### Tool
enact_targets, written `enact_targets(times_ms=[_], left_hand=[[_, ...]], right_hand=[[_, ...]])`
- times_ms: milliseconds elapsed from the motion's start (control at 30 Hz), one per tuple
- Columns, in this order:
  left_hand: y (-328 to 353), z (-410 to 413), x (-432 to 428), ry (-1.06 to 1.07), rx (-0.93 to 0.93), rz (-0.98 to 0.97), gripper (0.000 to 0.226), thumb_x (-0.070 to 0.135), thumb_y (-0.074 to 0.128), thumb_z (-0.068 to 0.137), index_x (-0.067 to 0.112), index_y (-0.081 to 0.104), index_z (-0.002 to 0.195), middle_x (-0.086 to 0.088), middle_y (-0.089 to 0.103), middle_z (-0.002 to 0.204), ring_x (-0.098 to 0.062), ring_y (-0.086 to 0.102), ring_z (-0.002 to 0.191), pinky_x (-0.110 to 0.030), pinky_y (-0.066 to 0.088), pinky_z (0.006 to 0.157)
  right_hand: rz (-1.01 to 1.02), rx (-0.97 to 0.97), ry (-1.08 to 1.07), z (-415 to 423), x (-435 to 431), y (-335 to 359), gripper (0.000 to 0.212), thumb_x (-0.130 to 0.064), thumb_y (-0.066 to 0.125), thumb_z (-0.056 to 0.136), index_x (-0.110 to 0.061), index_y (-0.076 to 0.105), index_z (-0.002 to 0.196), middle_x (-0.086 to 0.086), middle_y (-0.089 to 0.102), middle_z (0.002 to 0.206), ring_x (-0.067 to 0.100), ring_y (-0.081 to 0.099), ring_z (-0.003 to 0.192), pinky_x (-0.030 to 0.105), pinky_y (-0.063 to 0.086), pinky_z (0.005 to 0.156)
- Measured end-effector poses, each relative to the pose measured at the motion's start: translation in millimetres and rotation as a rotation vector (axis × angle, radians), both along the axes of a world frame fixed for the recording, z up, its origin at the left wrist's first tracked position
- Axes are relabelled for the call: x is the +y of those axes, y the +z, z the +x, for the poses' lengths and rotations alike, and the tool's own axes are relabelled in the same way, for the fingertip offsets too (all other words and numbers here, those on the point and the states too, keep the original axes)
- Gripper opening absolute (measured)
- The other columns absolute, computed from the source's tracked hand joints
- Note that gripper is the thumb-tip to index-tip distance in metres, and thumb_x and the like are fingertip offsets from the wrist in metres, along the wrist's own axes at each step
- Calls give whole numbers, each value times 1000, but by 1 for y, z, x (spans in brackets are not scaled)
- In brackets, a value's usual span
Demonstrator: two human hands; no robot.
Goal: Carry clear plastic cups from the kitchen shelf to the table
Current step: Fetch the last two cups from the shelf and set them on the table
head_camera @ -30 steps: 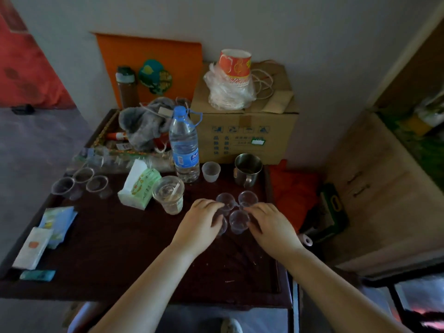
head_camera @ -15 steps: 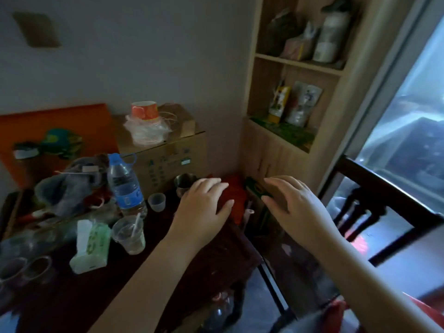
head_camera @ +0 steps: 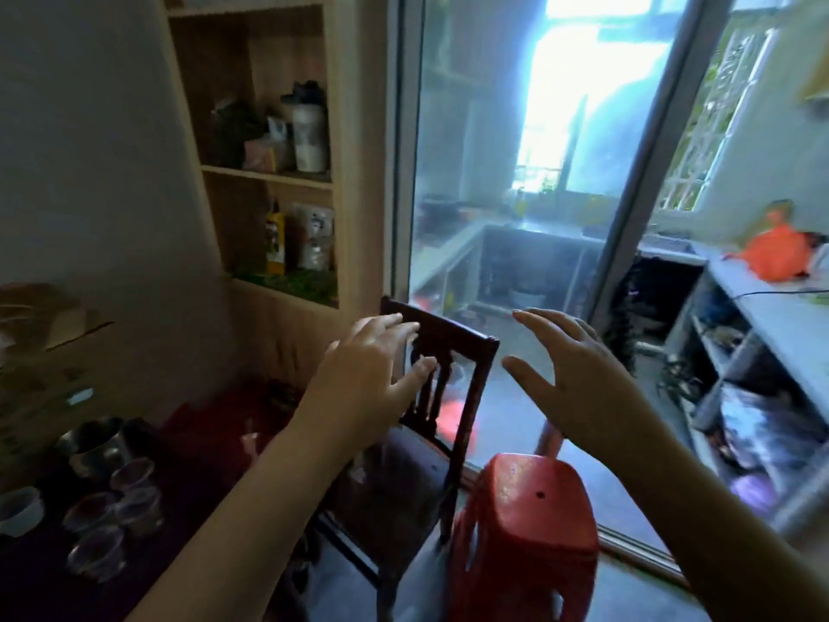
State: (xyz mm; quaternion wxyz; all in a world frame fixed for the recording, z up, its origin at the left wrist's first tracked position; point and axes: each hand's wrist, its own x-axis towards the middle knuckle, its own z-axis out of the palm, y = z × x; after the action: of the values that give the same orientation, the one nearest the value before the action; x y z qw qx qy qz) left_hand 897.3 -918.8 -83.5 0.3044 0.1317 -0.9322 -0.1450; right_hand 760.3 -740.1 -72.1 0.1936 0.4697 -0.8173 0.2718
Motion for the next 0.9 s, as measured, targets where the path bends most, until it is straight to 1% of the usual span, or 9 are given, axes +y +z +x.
enact_targets(times_ms=[100,233,300,367,500,633,700,800,900], left_hand=[[12,-50,72,-97,20,-14,51,46,48,88,21,46,132,0,45,141,-16,32,131,-37,28,105],[21,-116,193,-262,55,-13,53,46,51,86,18,49,131,-3,48,138,-18,37,129,-32,26,106],[20,-143,258,-355,60,9,53,45,53,86,17,49,130,-5,50,137,-20,40,127,-35,29,106],[18,-167,320,-440,61,0,53,47,52,85,18,48,130,-4,50,137,-21,41,127,-39,31,106],[29,-206,425,-592,86,-7,56,53,45,84,21,49,129,-2,50,136,-20,41,126,-44,36,104],[47,-239,508,-721,105,-9,57,57,41,83,23,48,128,0,51,135,-20,42,126,-45,37,103],[50,-256,542,-769,96,-39,57,57,41,83,25,48,129,2,50,136,-19,41,126,-42,36,103],[48,-287,583,-815,59,-72,58,58,39,82,26,46,130,3,48,137,-18,39,128,-39,33,103],[43,-323,614,-859,45,-85,57,57,41,83,27,45,131,3,48,138,-18,39,127,-38,34,101]], right_hand=[[-11,3,-104,-24,88,10,55,-40,57,83,-12,49,129,6,52,133,25,43,125,38,34,105],[-26,13,-262,-52,228,17,54,-39,59,83,-11,50,128,8,53,132,25,46,123,33,32,104],[-31,0,-350,-62,299,17,56,-44,55,83,-9,51,127,11,55,130,26,48,122,34,33,104],[-14,9,-430,-67,366,16,62,-50,47,82,-9,50,128,12,55,130,25,46,123,32,30,105],[-4,17,-580,-71,482,21,60,-49,46,85,-11,47,131,8,51,134,20,41,126,28,27,103],[-37,42,-704,-75,563,33,58,-48,46,85,-12,48,130,7,52,132,19,41,124,20,23,100],[-55,53,-752,-81,593,34,58,-49,44,85,-13,47,131,5,51,133,18,41,125,21,24,102],[-81,51,-799,-93,628,27,60,-52,42,85,-15,45,132,2,48,136,14,37,128,28,27,106],[-104,47,-838,-113,654,17,55,-48,46,87,-17,44,133,-1,46,137,11,35,129,28,28,106]])
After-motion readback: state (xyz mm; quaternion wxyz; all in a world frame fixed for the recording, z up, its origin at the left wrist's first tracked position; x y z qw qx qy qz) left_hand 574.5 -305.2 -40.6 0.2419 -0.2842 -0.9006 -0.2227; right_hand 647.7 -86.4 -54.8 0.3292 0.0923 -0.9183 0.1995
